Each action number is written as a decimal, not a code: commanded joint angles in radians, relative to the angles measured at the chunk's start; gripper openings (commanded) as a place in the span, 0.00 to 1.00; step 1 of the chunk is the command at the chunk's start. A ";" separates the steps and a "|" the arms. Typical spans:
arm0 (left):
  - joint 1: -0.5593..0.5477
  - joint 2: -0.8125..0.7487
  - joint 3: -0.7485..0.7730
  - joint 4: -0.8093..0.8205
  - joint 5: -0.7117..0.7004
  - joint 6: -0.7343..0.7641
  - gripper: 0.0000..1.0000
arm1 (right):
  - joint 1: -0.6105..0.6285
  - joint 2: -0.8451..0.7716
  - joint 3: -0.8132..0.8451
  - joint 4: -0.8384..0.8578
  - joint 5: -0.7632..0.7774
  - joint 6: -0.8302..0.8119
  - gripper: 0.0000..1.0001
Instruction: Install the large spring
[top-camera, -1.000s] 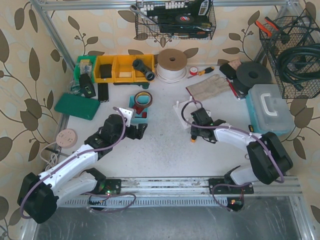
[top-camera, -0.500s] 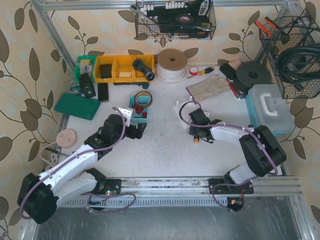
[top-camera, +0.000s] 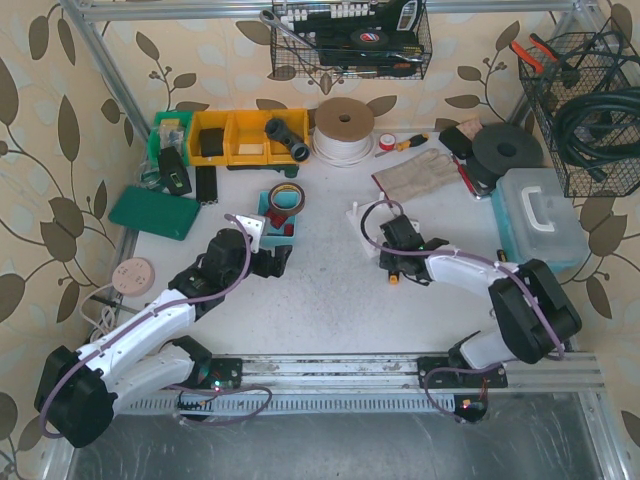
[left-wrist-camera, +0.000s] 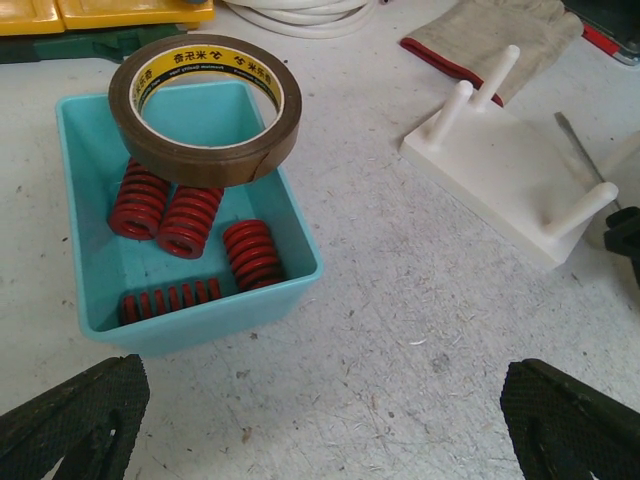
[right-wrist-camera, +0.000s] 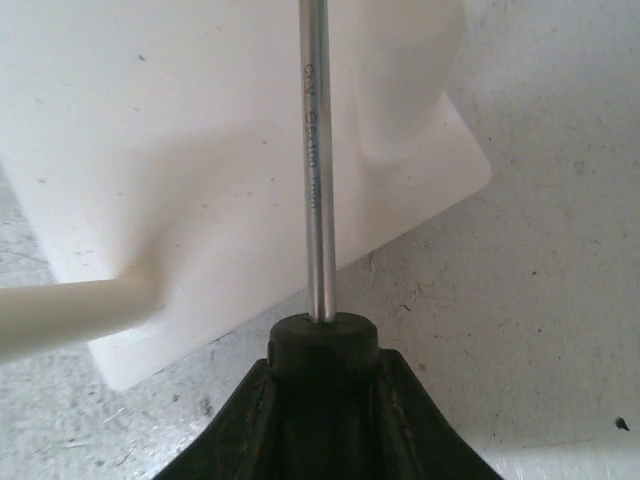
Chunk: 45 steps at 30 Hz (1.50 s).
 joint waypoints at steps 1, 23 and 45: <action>-0.010 -0.023 -0.009 0.008 -0.032 0.019 0.98 | 0.007 -0.081 0.015 -0.024 -0.022 -0.022 0.02; -0.011 -0.030 -0.021 0.010 -0.058 0.014 0.97 | -0.225 -0.342 0.019 -0.174 0.148 -0.247 0.00; -0.010 -0.043 -0.030 0.015 -0.061 0.009 0.97 | -0.373 0.441 0.620 -0.335 0.340 -0.543 0.09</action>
